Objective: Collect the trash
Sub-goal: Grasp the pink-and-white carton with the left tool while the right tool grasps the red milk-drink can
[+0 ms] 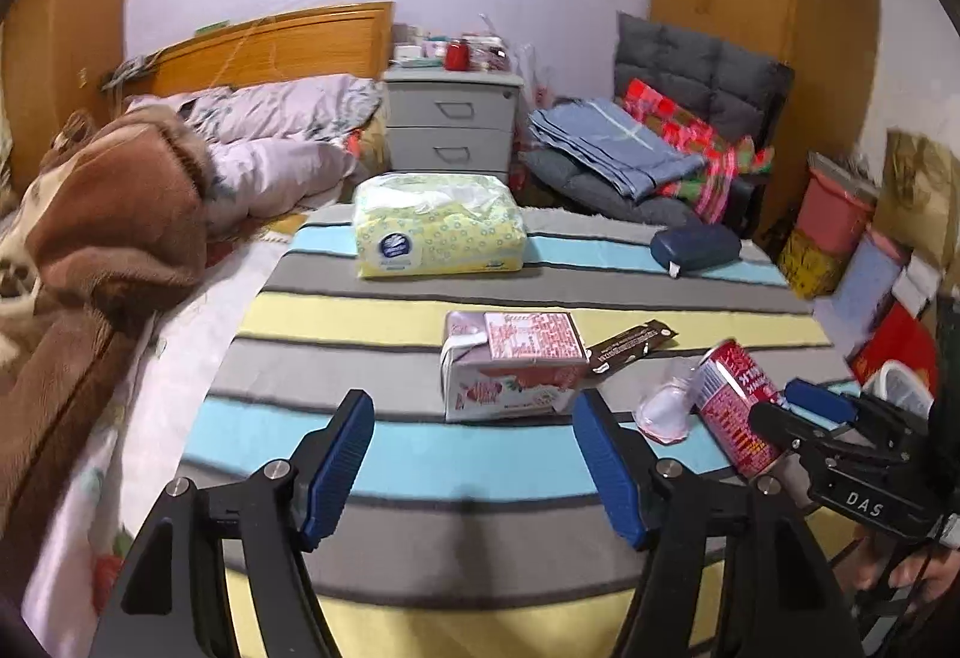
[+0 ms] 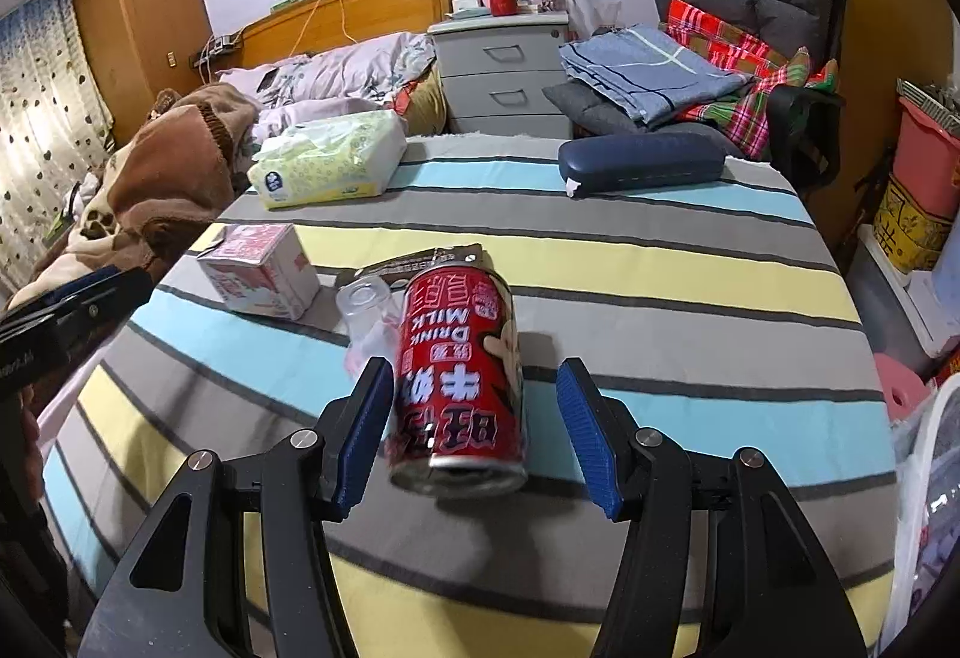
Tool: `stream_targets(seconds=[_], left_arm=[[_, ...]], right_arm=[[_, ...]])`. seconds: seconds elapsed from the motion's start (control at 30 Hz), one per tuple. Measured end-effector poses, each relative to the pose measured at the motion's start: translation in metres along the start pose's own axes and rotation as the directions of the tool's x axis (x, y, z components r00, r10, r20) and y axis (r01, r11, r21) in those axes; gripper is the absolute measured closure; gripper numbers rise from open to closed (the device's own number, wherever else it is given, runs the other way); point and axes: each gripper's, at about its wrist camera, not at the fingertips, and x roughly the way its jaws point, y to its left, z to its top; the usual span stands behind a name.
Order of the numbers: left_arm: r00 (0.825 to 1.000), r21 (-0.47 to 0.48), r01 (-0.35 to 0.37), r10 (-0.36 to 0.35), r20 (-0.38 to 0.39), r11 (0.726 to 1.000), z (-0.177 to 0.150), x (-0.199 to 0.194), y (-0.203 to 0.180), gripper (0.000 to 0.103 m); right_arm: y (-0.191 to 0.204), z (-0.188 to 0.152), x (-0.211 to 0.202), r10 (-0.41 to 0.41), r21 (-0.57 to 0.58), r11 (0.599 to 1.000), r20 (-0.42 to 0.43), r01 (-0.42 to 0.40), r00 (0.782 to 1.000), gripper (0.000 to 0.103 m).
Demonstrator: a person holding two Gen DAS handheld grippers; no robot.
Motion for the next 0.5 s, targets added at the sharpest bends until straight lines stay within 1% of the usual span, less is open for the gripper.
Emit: stream_targets(seconds=[0.1, 0.17, 0.2, 0.27, 0.37, 0.43, 0.5], left_arm=[[1.0, 0.048, 0.0, 0.001, -0.011, 0.999, 0.006, 0.015, -0.003, 0.034], [0.999, 0.048, 0.017, -0.015, -0.03, 0.999, 0.009, 0.027, 0.0, 0.034], [0.998, 0.048, 0.037, -0.035, -0.044, 0.998, 0.009, 0.034, 0.002, 0.034], [0.997, 0.033, 0.045, -0.043, -0.061, 0.998, 0.01, 0.043, 0.005, 0.034], [0.994, 0.033, 0.096, -0.094, -0.056, 0.995, 0.011, 0.05, 0.003, 0.034], [0.987, 0.025, 0.148, -0.146, -0.066, 0.989, 0.011, 0.053, 0.001, 0.034], [0.986, 0.038, 0.154, -0.151, -0.069, 0.987, 0.009, 0.053, -0.004, 0.034]], right_arm=[[0.002, 0.003, 0.007, 0.0, -0.009, 1.0, -0.009, 0.0, 1.0, 0.045], [0.004, 0.004, 0.009, -0.008, -0.022, 1.0, -0.014, 0.008, 1.0, 0.045], [0.004, 0.005, 0.011, -0.006, -0.025, 1.0, -0.02, 0.005, 1.0, 0.045], [0.004, 0.004, 0.012, 0.007, -0.025, 1.0, -0.027, -0.008, 1.0, 0.045], [0.005, 0.005, 0.018, 0.021, -0.033, 0.999, -0.044, -0.023, 0.999, 0.045], [0.005, 0.006, 0.02, 0.013, -0.044, 0.999, -0.05, -0.015, 0.999, 0.045], [0.004, 0.006, 0.021, 0.017, -0.038, 0.999, -0.054, -0.019, 0.998, 0.045]])
